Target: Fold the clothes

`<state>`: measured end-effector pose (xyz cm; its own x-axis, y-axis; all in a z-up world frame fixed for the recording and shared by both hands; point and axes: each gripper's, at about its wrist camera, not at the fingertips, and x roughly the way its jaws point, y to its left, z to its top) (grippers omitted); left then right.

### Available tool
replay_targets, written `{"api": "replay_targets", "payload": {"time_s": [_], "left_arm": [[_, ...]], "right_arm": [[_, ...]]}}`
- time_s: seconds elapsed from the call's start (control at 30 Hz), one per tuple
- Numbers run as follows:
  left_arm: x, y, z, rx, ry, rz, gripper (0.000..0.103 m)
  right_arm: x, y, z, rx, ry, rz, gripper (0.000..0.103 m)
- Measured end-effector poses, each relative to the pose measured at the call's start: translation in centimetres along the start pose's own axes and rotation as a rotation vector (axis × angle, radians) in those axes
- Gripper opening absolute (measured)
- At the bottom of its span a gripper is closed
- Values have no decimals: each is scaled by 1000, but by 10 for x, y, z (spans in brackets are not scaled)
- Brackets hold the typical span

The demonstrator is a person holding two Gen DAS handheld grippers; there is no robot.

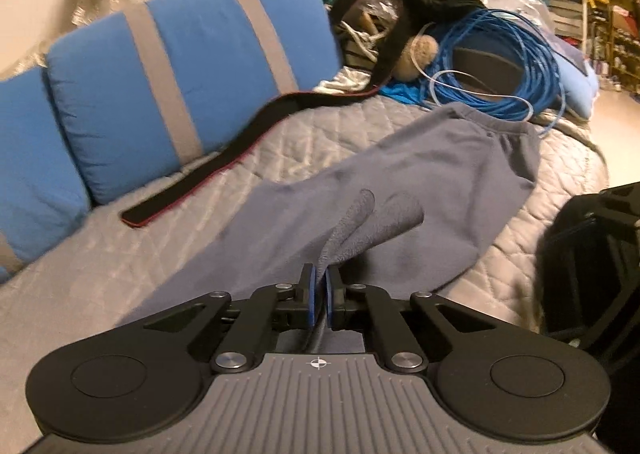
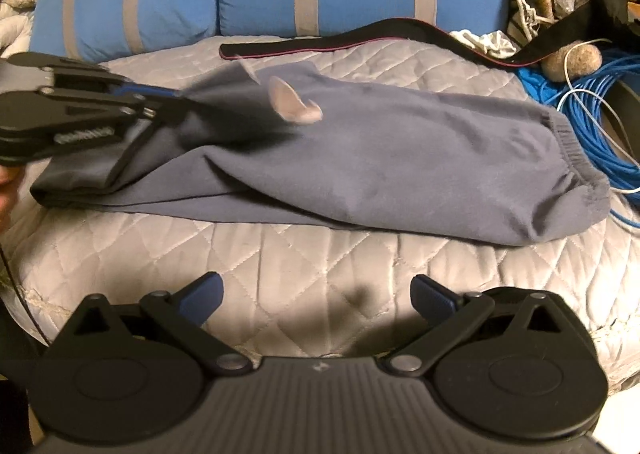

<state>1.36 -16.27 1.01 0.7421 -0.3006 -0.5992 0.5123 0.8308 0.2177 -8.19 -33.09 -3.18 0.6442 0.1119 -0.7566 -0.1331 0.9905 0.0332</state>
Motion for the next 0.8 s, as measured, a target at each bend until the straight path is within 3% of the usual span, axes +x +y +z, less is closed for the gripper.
{"api": "replay_targets", "payload": {"time_s": [0.13,0.27,0.43,0.53,0.6,0.67,0.8], "left_arm": [[-43,41,-11,-37,-23,161,4],[-94,103,-39,-125,17,367,4],[-137,181,-87,-291,223,645,8],[-150,204,-100,-410,293,735,15],[-153,204,-95,-428,273,756,31],[-147,194,-80,-409,220,713,37],[-101,164,-40,-319,129,435,41]], "right_arm": [[-5,-1,4,-2,-26,1,103],[-4,6,9,-26,-47,39,103],[11,24,13,-70,-34,84,103],[17,33,12,-79,-45,97,103],[19,36,13,-76,-57,101,103],[20,37,14,-71,-74,101,103],[19,37,17,-55,-127,83,103]]}}
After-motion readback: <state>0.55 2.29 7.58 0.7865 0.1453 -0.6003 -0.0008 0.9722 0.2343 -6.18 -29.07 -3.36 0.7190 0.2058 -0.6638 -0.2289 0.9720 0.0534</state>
